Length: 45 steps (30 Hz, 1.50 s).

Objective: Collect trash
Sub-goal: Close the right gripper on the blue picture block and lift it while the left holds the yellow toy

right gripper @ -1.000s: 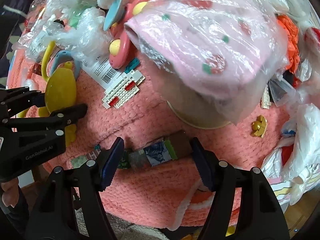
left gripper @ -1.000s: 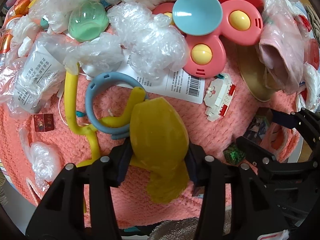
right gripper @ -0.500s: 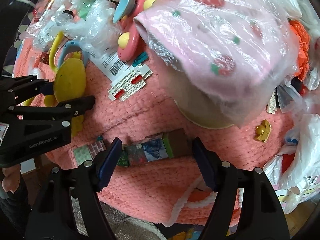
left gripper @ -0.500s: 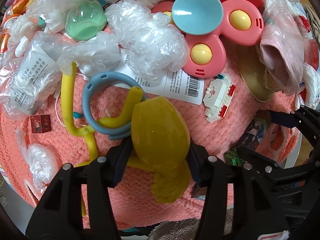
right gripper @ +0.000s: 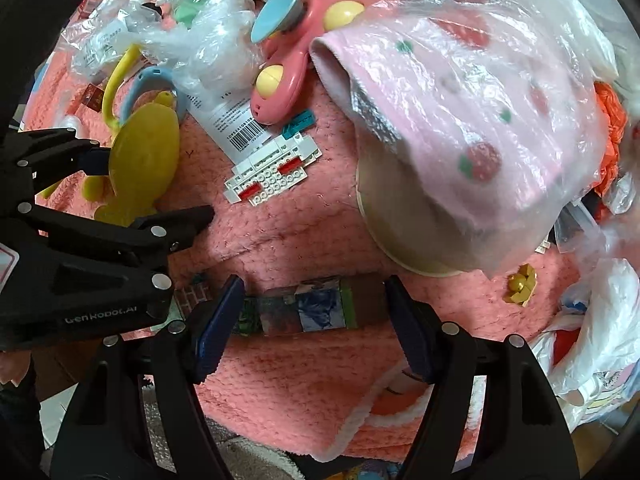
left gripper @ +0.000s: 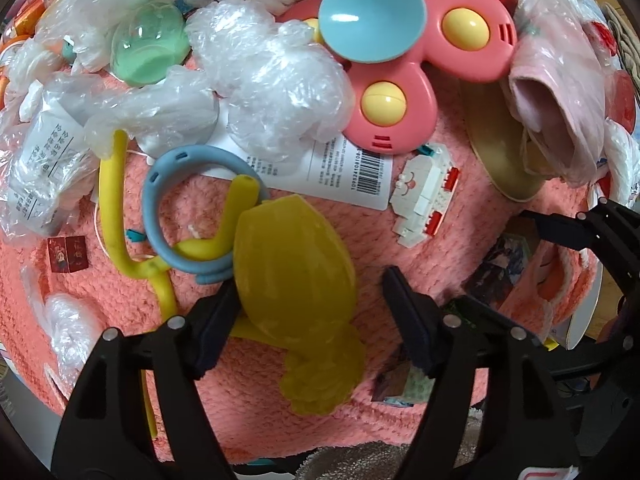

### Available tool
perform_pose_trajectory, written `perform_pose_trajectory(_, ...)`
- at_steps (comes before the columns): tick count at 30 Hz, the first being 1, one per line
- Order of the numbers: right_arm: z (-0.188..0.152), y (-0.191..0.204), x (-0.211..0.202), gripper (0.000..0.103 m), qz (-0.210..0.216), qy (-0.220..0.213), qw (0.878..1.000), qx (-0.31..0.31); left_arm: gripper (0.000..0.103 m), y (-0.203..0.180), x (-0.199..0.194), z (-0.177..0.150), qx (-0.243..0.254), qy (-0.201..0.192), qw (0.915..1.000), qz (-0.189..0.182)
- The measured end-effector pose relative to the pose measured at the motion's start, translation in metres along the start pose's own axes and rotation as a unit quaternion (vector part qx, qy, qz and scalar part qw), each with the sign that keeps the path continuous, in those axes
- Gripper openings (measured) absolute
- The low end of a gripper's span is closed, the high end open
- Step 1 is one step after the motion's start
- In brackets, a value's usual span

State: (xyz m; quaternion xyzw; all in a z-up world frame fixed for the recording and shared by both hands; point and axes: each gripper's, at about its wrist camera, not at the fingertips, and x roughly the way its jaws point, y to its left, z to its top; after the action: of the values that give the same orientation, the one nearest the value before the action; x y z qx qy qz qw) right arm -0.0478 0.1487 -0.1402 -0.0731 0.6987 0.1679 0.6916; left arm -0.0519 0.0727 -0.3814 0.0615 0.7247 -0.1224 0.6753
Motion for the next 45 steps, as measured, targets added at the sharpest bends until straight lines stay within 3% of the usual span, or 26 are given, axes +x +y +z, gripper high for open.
perform_pose_trajectory(5, -0.007, -0.005, -0.004, 0.069, 0.008, 0.002, 1.0, 0.013, 0.068, -0.002, -0.002, 0.0, -0.003, 0.002, 0.9999, -0.012)
perform_pose_trajectory(14, 0.001, -0.015, 0.006, 0.069, 0.008, 0.0, 1.0, 0.023, 0.052, -0.002, -0.002, 0.001, -0.022, 0.002, 0.9997, -0.014)
perform_pose_trajectory(20, 0.001, -0.003, 0.006, 0.063, -0.001, -0.006, 1.0, 0.019, 0.04, -0.017, -0.006, -0.004, -0.018, -0.005, 0.9998, -0.005)
perform_pose_trajectory(26, -0.003, 0.012, 0.006, 0.063, -0.002, -0.01, 1.0, 0.024, 0.04, -0.022, -0.011, -0.008, -0.023, -0.003, 0.9997, -0.008)
perform_pose_trajectory(35, 0.001, 0.003, -0.023, 0.063, -0.003, -0.02, 0.999, 0.028, 0.04, -0.013, -0.04, -0.018, -0.016, -0.004, 0.9997, -0.016)
perform_pose_trajectory(45, -0.009, -0.007, -0.043, 0.063, -0.008, -0.024, 0.999, 0.044, 0.04, -0.037, -0.073, -0.026, 0.0, -0.012, 0.9998, -0.015)
